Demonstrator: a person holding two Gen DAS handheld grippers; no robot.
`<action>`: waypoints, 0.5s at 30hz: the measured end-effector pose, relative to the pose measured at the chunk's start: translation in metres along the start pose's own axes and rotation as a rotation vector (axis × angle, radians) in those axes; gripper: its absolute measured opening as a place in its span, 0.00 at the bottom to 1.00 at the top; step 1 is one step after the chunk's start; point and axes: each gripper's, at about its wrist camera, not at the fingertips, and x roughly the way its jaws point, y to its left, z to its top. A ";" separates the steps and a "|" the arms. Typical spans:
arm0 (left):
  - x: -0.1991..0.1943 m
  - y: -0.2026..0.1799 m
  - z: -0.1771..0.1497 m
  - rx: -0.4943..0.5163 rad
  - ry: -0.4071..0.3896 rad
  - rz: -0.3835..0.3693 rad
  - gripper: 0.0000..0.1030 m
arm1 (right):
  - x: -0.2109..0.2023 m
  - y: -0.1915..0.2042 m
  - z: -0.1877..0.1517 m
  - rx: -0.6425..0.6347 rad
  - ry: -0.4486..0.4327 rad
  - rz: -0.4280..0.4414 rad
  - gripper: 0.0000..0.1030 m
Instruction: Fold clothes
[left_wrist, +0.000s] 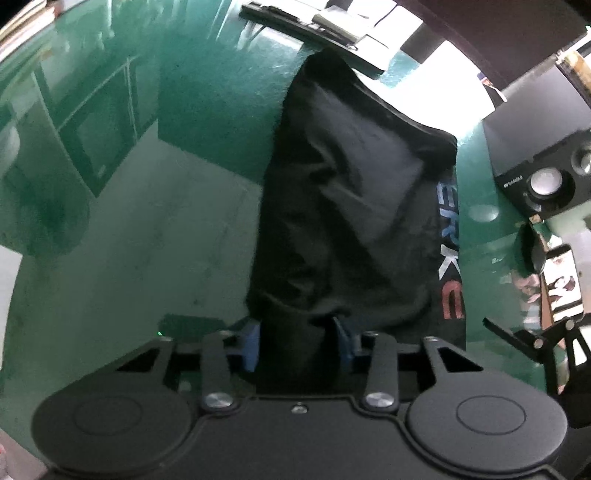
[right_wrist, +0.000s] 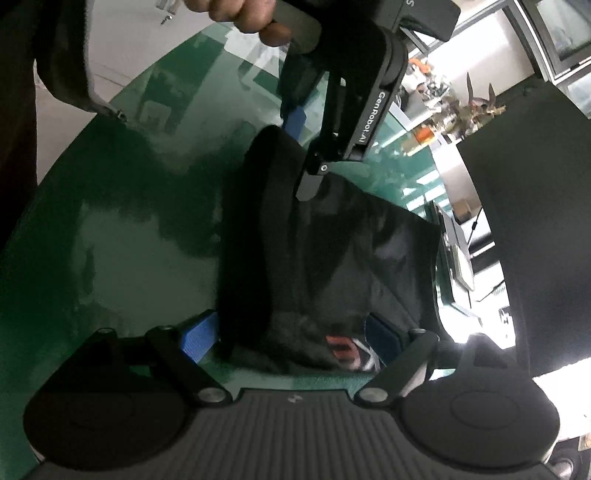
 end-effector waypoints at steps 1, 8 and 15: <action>0.000 0.000 0.000 0.001 0.002 0.006 0.21 | 0.000 -0.001 0.000 -0.003 -0.008 0.006 0.78; -0.002 -0.005 0.001 0.002 0.023 0.034 0.47 | -0.002 -0.005 -0.005 -0.041 0.001 0.027 0.77; -0.023 -0.019 -0.007 0.077 -0.048 -0.001 1.00 | -0.009 -0.033 -0.020 0.280 0.067 0.164 0.78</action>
